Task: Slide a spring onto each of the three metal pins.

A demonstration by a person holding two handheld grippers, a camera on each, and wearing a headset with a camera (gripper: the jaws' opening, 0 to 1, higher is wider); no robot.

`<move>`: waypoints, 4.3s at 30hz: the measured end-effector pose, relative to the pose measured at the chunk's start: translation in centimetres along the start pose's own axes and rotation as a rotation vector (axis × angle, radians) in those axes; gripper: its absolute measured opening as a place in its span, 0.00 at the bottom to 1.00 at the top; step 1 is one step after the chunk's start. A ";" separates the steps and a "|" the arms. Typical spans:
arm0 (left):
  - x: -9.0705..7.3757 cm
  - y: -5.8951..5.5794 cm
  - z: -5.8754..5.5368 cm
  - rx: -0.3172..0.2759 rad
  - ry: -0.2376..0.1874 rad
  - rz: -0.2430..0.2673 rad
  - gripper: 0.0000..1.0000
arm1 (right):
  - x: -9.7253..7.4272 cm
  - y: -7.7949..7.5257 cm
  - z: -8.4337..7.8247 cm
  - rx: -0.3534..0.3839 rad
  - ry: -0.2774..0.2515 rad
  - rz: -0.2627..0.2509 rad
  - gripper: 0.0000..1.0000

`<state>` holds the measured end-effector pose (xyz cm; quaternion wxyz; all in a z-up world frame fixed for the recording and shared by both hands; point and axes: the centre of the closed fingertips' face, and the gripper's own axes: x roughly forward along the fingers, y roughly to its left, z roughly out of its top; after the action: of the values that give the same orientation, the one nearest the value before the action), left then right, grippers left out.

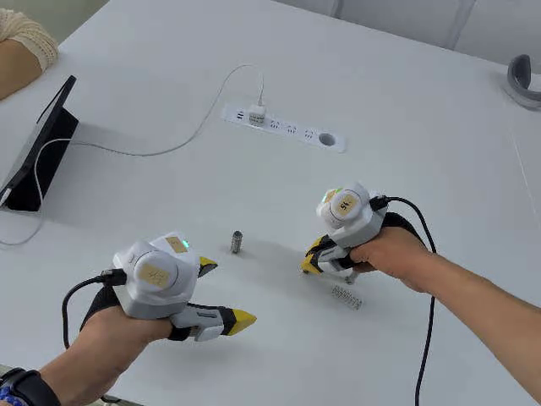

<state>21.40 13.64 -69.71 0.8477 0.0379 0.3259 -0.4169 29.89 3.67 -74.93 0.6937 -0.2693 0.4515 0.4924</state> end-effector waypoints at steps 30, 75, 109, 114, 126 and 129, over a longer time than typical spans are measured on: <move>-0.1 -1.2 -0.2 0.002 0.001 -0.021 0.66 | -3.8 0.5 1.3 0.053 -0.094 -0.025 0.37; -0.1 -1.9 0.3 0.001 0.010 -0.027 0.68 | -8.6 2.9 -3.7 0.489 -0.449 -0.148 0.60; 1.7 -2.9 1.0 0.039 0.047 -0.051 0.69 | -9.7 5.4 -13.8 0.741 -0.499 -0.233 0.67; 2.2 -3.5 1.1 0.056 0.058 -0.066 0.69 | -9.8 5.7 -14.6 0.755 -0.500 -0.232 0.67; 4.3 -6.0 1.4 0.137 0.100 -0.122 0.70 | -10.3 6.2 -15.7 0.775 -0.514 -0.234 0.68; 5.0 -6.6 1.6 0.146 0.104 -0.137 0.69 | -10.4 6.5 -15.9 0.777 -0.516 -0.231 0.68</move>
<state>19.60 5.38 -70.07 0.7942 0.0988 0.3400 -0.4938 17.02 -11.48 -72.28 0.8825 0.0927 0.3823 0.2577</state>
